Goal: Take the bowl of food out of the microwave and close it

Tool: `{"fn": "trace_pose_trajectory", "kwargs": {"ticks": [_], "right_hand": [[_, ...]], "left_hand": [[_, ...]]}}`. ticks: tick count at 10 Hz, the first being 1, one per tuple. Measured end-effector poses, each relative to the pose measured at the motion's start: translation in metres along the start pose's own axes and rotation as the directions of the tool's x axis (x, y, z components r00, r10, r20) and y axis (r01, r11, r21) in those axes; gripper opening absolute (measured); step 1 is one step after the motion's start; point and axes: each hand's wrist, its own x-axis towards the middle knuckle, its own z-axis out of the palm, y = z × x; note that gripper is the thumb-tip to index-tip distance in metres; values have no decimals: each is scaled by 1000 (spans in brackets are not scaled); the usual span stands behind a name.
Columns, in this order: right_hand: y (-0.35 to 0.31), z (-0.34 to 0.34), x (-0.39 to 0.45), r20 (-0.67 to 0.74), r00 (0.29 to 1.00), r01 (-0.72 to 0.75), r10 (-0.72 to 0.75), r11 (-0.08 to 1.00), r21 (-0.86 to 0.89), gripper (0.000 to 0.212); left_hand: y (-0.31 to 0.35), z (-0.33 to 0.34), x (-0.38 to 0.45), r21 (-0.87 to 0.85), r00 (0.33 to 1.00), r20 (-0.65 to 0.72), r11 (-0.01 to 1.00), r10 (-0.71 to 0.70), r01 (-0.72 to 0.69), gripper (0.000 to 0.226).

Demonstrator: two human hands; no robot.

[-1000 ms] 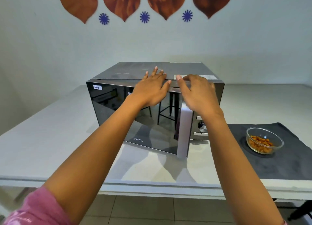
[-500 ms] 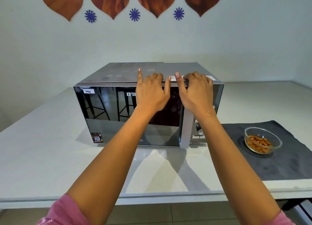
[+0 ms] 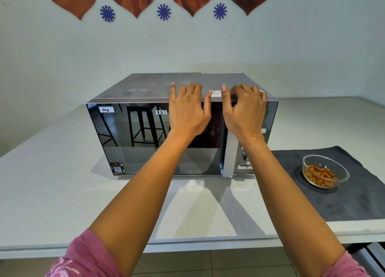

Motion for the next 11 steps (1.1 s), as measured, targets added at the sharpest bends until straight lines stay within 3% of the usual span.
{"fn": "trace_pose_trajectory", "kwargs": {"ticks": [2,4,7,9,10,11], "right_hand": [[-1,-1,1,28,999,25,-24,998,-61,42],[-3,-3,6,158,985,84,-64,989,-125,45],[-7,-5,17,275,949,154,-157,988,33,60],[-25,-9,36,181,969,155,-167,985,80,65],[-28,-14,60,118,955,270,-271,962,25,67],[-36,-26,78,81,943,327,-322,943,-57,68]], "left_hand": [[1,-3,0,-4,1000,14,1000,-2,2,47],[-2,-10,3,39,993,110,998,42,-47,49],[-4,-15,6,20,981,172,995,93,-98,48],[-24,-34,30,-27,991,18,990,136,-135,60],[-33,-51,51,18,981,-140,991,136,-134,67],[-35,-66,65,104,962,-206,981,179,-161,68]]}}
